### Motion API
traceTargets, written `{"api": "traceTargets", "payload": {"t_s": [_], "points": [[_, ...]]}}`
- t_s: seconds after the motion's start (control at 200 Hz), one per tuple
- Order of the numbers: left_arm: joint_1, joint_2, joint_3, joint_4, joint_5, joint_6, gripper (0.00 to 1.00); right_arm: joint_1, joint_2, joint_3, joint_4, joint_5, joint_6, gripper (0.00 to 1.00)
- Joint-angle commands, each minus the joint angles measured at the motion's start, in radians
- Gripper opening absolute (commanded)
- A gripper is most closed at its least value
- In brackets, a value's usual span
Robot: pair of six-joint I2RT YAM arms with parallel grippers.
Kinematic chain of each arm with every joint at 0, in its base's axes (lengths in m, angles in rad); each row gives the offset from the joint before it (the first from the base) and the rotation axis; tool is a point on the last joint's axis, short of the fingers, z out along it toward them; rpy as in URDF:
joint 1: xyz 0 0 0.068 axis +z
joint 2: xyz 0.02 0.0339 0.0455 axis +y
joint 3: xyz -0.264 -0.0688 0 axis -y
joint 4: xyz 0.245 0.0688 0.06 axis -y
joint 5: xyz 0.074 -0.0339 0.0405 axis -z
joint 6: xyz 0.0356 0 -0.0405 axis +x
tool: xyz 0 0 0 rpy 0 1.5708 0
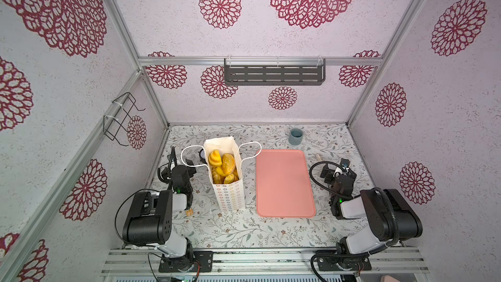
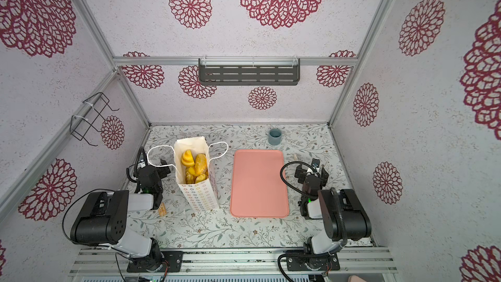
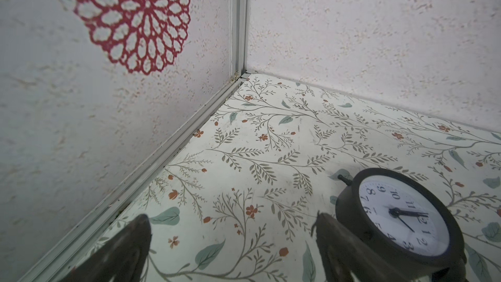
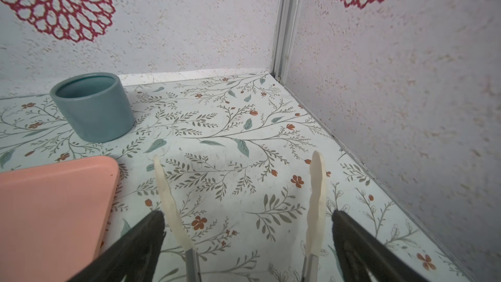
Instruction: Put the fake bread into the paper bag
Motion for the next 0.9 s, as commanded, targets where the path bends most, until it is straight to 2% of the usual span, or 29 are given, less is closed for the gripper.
{"api": "traceTargets", "payload": {"t_s": [0.0,0.896], "points": [[0.008,-0.003,0.018,0.011,0.023,0.010,0.97,-0.008,-0.016,0.010,-0.005,-0.005,0.003,0.99],[0.005,-0.006,0.014,0.020,0.018,0.013,0.97,-0.001,-0.021,-0.001,0.018,-0.002,-0.010,0.99]]}}
